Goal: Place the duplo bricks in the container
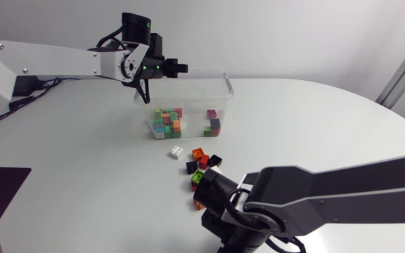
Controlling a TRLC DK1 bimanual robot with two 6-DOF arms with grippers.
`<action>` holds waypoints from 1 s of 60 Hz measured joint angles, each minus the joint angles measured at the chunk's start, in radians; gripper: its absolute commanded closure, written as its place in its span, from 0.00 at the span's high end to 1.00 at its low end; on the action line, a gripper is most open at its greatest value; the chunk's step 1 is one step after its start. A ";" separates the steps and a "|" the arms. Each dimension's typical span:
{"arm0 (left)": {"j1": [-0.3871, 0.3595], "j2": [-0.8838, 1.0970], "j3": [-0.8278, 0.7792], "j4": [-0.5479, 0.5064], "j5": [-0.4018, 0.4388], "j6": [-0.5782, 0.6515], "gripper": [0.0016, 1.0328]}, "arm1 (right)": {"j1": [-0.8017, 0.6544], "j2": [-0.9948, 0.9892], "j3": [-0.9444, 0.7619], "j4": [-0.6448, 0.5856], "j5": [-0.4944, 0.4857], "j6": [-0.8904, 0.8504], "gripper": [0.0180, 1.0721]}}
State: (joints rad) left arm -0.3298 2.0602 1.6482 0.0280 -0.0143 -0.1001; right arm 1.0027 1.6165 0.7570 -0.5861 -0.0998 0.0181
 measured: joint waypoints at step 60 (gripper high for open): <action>-0.005 -0.603 -0.284 -0.347 0.096 0.105 0.94 | -0.288 -0.315 0.337 -0.229 0.114 -0.072 0.33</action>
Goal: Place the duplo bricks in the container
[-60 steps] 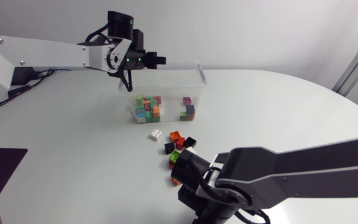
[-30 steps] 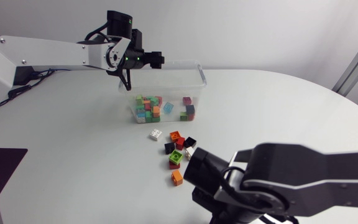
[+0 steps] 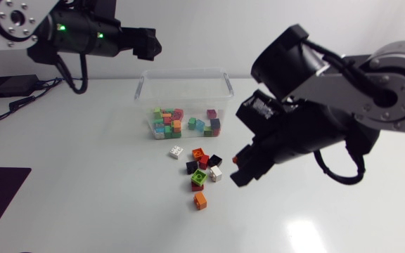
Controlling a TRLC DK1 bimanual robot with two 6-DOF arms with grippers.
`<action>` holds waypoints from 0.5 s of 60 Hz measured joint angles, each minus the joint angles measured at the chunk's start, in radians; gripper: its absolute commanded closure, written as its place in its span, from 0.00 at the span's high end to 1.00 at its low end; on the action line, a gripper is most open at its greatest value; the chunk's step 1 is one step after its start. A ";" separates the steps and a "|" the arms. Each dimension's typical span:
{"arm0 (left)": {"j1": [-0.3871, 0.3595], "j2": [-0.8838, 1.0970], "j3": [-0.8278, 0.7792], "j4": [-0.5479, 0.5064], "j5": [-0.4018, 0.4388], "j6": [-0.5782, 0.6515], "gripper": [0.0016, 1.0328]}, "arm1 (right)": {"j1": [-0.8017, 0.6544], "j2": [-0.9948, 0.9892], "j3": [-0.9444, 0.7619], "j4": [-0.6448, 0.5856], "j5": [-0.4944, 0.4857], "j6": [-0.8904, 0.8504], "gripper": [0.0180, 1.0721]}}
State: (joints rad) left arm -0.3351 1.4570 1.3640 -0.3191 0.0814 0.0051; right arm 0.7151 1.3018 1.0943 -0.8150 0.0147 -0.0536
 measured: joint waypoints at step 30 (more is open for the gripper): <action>0.005 -0.172 -0.419 -0.111 0.064 0.232 0.94 | -0.122 0.259 0.177 0.352 -0.010 0.000 0.34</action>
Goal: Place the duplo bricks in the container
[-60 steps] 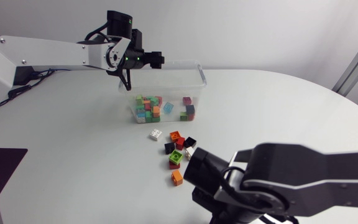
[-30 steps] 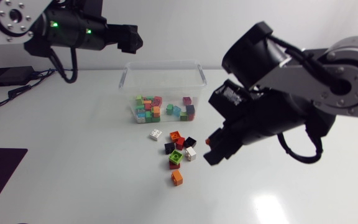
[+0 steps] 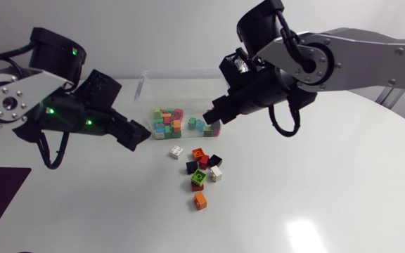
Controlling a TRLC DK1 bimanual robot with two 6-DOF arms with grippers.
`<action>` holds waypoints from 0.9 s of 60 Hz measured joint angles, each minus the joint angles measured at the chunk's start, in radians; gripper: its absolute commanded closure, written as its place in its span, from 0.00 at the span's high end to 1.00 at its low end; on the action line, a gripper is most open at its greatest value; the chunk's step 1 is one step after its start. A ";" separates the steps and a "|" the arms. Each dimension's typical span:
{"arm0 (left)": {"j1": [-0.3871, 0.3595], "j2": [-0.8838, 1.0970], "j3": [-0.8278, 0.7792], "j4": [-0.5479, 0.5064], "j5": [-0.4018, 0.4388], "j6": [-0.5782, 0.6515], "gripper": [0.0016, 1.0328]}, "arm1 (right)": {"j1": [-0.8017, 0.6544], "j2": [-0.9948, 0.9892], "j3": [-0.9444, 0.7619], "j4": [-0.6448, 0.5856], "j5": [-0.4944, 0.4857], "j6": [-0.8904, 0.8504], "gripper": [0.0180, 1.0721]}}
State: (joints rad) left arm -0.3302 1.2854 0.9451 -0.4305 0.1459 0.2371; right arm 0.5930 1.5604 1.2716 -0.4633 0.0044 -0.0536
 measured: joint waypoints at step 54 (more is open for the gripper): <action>-0.058 0.339 -0.199 0.443 0.014 0.050 0.94 | -0.062 0.383 0.405 0.228 0.024 0.000 0.43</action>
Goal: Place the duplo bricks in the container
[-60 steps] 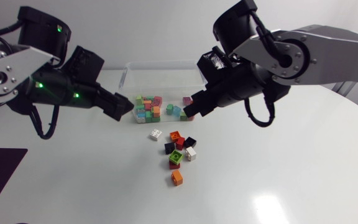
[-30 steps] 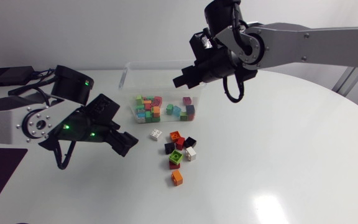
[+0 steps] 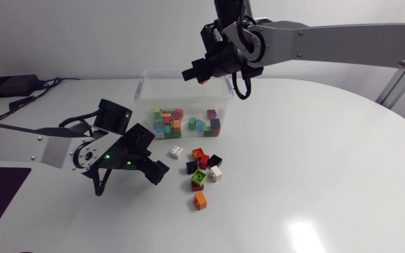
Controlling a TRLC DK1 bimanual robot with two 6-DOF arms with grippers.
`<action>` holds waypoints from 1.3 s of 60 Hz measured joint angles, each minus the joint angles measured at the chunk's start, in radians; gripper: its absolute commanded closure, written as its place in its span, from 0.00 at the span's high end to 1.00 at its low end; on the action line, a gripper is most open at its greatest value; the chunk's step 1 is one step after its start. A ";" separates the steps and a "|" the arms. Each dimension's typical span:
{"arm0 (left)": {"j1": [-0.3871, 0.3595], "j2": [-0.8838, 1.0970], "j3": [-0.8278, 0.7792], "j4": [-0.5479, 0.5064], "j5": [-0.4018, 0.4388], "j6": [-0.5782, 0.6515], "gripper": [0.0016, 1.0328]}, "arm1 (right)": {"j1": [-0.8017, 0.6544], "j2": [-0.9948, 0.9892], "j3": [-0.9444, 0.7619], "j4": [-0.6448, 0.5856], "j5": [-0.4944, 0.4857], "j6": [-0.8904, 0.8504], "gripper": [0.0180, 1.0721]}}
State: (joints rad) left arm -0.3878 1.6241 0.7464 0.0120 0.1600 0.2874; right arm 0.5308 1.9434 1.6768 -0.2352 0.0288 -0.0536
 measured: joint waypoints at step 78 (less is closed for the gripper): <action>-0.032 0.345 0.147 0.328 -0.031 -0.112 0.51 | 0.052 -0.603 -0.855 0.018 0.013 0.024 0.93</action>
State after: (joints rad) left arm -0.4202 1.9694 0.8932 0.3397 0.1295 0.1757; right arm 0.5831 1.3399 0.8223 -0.2172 0.0418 -0.0296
